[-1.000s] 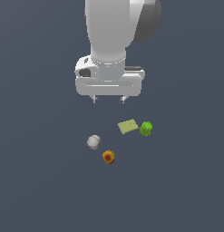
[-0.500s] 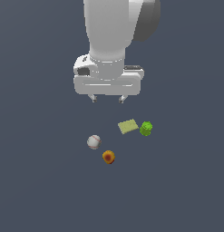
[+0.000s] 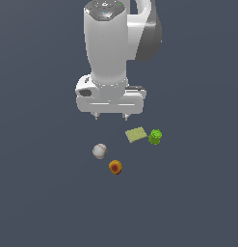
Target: Pick up a designated object from a clutter of objects.
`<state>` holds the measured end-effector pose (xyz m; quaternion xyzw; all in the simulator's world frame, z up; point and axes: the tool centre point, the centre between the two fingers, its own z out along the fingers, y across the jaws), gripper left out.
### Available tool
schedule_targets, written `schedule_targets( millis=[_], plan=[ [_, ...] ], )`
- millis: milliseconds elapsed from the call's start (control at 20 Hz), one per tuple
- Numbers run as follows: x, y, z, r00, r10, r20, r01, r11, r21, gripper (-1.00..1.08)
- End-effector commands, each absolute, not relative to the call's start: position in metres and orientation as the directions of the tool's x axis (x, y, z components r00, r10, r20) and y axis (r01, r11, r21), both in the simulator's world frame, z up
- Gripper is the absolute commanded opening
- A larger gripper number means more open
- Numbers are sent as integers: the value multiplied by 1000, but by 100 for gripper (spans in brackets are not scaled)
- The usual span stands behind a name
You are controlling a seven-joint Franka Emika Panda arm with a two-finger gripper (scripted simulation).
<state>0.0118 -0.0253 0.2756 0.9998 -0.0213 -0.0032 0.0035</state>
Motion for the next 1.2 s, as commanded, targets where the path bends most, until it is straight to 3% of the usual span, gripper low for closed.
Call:
schedule_targets(
  millis=[0,650,1150],
  plan=[
    [16,-32,257,999,-54,-6,-54,-999,5,100],
    [29,-76,135,991,-130,-2,-130,-991,-2,100],
    [26,-90,99,988,-154,0,-154,-988,0,100]
  ],
)
